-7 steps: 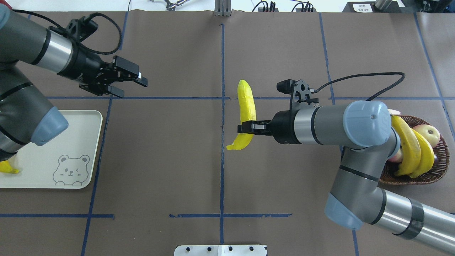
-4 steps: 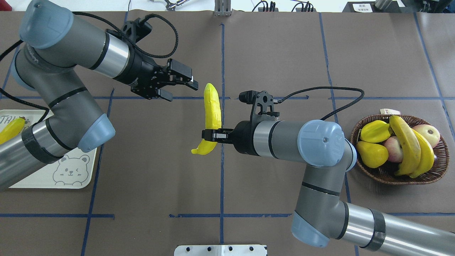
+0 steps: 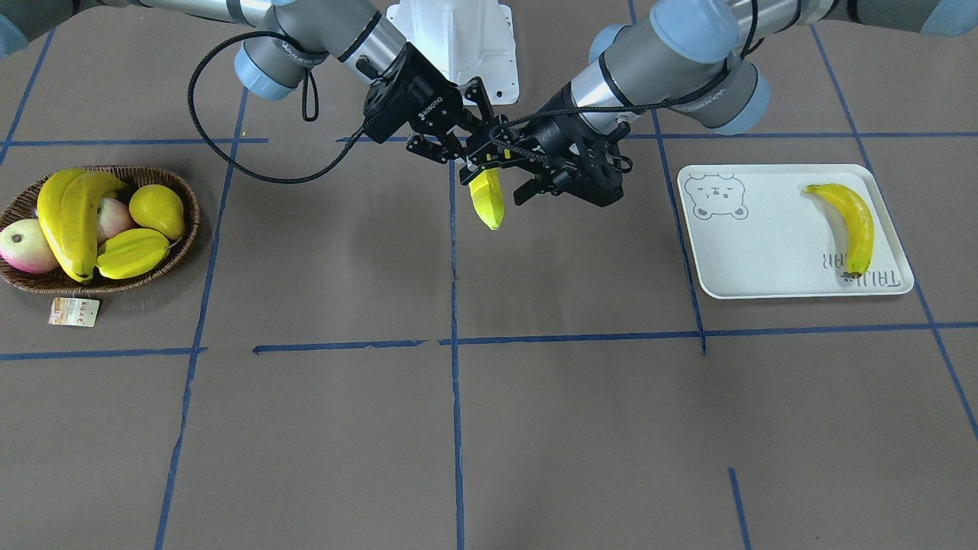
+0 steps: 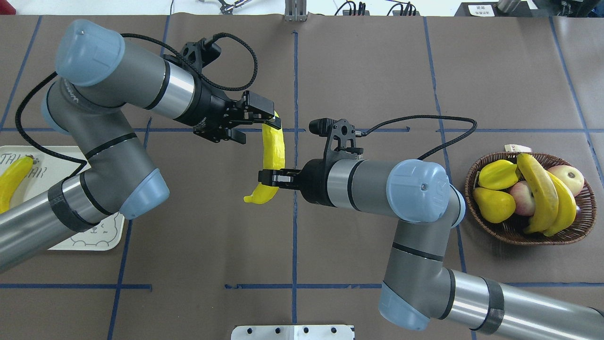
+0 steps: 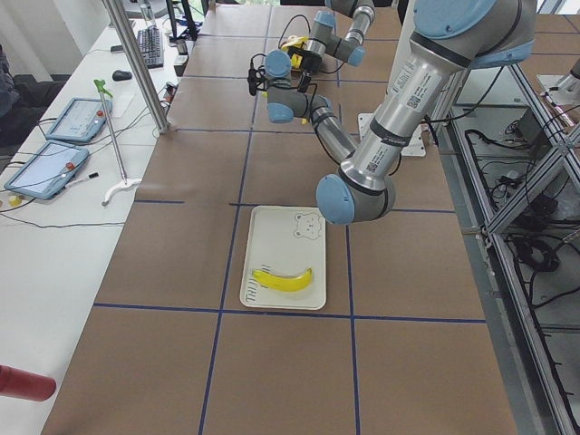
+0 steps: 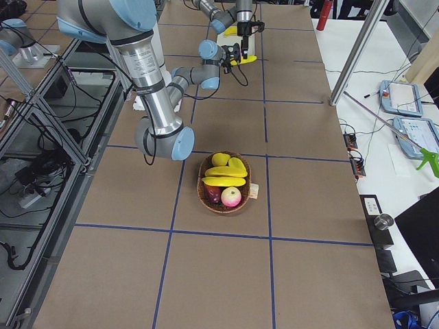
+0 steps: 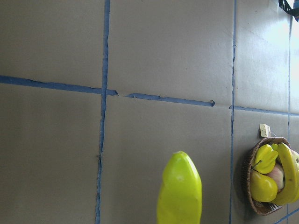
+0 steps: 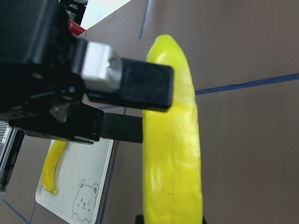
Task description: Transfer all bananas from basket to plate
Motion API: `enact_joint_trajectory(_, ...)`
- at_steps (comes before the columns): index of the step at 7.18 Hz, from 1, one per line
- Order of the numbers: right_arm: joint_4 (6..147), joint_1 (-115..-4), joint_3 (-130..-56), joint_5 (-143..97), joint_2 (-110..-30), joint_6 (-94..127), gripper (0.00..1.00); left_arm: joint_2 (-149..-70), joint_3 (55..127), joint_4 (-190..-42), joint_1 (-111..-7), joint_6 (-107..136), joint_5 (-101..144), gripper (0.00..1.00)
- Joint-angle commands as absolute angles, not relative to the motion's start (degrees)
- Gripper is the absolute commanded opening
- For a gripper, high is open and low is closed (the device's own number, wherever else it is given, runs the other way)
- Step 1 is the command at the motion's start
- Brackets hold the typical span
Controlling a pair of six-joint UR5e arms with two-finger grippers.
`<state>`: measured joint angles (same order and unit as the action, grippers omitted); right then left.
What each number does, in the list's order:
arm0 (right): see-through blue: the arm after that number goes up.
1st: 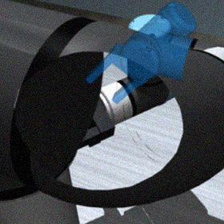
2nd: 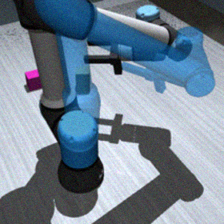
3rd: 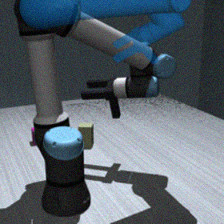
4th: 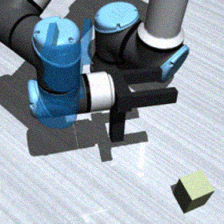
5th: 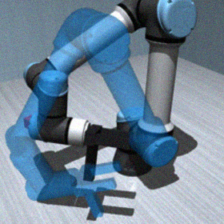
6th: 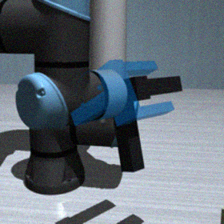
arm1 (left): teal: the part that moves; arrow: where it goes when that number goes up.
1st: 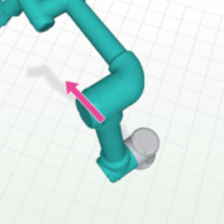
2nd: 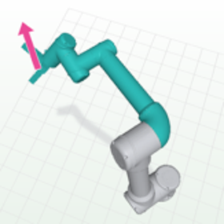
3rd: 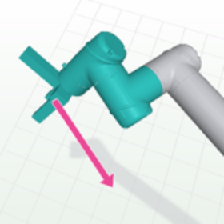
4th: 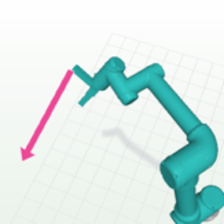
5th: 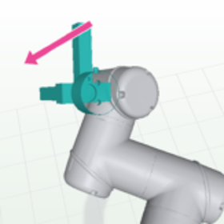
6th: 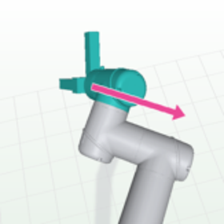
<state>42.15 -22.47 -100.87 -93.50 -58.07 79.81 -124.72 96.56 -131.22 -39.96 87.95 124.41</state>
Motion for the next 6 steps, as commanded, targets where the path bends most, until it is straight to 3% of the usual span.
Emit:
enact_joint_trajectory(1,42.2,-22.2,-100.8,-93.1,-57.8,80.1,0.10,-124.9,96.4,-131.3,-39.1,88.9,123.2,0.55)
enact_joint_trajectory(4,42.2,-22.2,-100.8,-93.1,-57.9,80.1,0.12,-124.7,96.4,-131.3,-39.2,88.9,123.2,0.15)
enact_joint_trajectory(5,42.1,-22.2,-100.8,-93.1,-57.9,80.2,0.18,-124.6,96.4,-131.3,-39.2,88.9,123.3,0.04)
enact_joint_trajectory(6,42.1,-22.3,-100.8,-93.1,-57.9,80.5,0.43,-124.5,96.4,-131.4,-39.2,88.9,123.3,0.00)
